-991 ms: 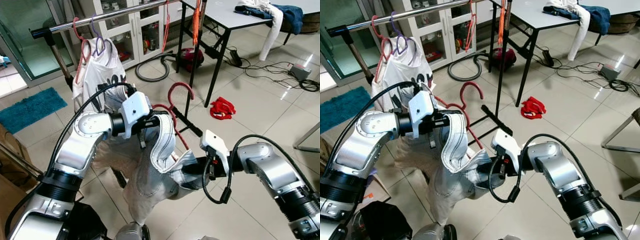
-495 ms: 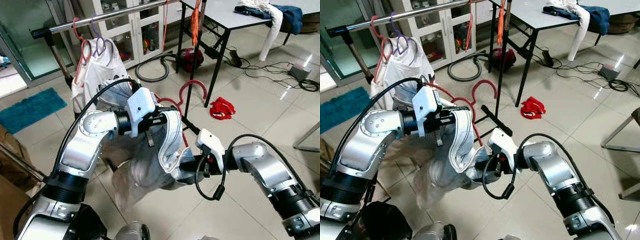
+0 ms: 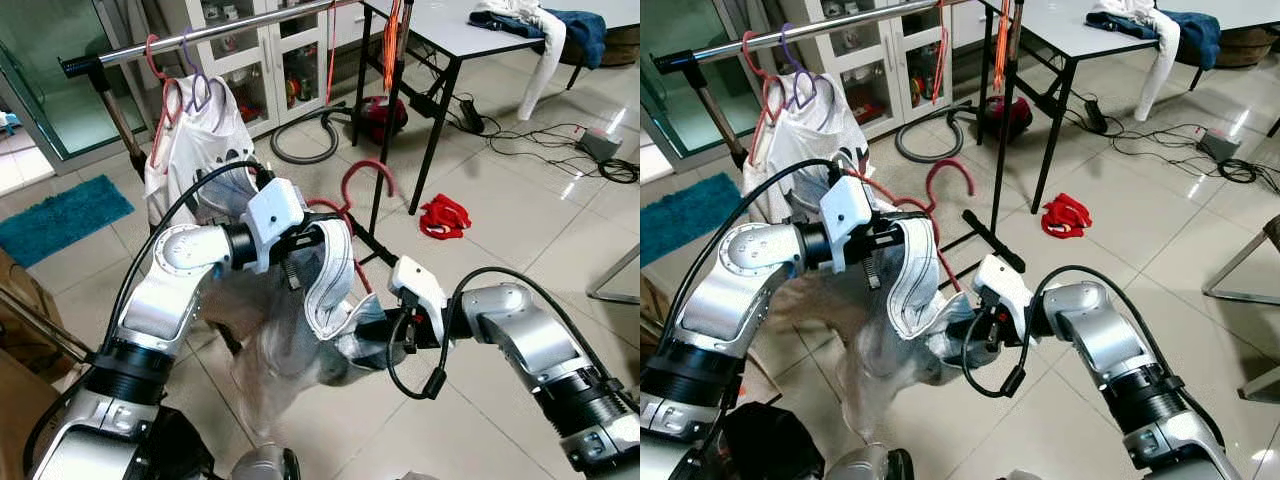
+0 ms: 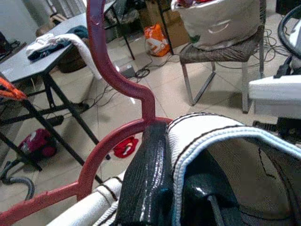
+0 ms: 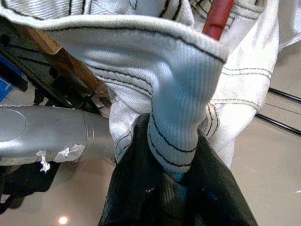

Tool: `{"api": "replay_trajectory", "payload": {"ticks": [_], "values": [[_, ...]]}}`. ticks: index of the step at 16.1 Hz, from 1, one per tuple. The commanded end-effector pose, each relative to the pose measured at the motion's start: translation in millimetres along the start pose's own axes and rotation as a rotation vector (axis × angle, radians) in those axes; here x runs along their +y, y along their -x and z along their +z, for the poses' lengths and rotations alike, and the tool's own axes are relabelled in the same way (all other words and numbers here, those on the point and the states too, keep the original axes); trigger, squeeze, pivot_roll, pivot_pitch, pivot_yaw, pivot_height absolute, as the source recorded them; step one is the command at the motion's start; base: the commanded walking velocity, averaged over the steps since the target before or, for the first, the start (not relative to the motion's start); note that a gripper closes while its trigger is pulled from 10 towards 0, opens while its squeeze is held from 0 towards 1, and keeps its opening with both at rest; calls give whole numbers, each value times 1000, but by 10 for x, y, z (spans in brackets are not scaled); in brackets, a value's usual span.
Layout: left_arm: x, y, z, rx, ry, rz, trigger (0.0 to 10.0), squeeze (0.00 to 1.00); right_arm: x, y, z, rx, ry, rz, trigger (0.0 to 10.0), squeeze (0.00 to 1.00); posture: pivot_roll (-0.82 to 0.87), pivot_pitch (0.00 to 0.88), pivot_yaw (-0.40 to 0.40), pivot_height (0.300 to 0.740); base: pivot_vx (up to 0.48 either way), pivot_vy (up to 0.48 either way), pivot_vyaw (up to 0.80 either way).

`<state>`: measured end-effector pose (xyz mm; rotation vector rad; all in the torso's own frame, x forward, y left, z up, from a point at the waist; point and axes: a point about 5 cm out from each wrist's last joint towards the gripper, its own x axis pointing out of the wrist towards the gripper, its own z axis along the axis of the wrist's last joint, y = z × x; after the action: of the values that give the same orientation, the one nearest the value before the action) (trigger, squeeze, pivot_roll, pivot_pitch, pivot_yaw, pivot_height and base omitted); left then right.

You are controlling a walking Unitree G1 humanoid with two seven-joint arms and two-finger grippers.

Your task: Hang hanger

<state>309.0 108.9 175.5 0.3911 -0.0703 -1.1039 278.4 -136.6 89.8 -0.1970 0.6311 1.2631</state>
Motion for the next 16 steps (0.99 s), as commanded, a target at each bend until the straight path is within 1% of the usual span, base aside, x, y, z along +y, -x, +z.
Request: {"api": "replay_trajectory", "payload": {"ticks": [1, 6, 8, 10, 11, 12, 14, 15, 16], "values": [[-56, -95, 62, -30, -18, -53, 10000, 1000, 10, 1, 192, -74, 61, 14, 10000, 0, -89, 0, 66, 740, 0, 0, 0], [-25, -83, 4, -15, -9, -41, 10000, 1000, 8, 28, 181, -80, 48, 10, 10000, 0, -91, 0, 66, 740, 0, 0, 0], [-23, -60, -46, 10, -12, -49, 10000, 1000, 6, 64, 168, -55, 65, 12, 10000, 0, -89, 0, 65, 740, 0, 0, 0], [-29, 3, -143, 80, -31, -75, 10000, 1000, 0, 140, 132, -3, 94, 13, 10000, 0, -87, 0, 67, 740, 0, 0, 0], [-32, 50, -200, 132, -51, -100, 10000, 1000, -18, 200, 118, 26, 119, 9, 10000, 0, -87, 0, 67, 740, 0, 0, 0], [-14, 111, -265, 196, -77, -119, 10000, 1000, -74, 288, 118, 53, 137, -12, 10000, 0, -87, 0, 67, 740, 0, 0, 0], [12, 145, -299, 231, -91, -122, 10000, 1000, -122, 339, 148, 50, 141, -34, 10000, 0, -88, 0, 66, 740, 0, 0, 0], [52, 172, -340, 270, -124, -110, 10000, 1000, -166, 372, 188, 37, 144, -61, 10000, 0, -88, 0, 66, 740, 0, 0, 0], [56, 176, -348, 276, -128, -109, 10000, 1000, -170, 373, 194, 34, 144, -63, 10000, 0, -88, 0, 66, 740, 0, 0, 0]]}}
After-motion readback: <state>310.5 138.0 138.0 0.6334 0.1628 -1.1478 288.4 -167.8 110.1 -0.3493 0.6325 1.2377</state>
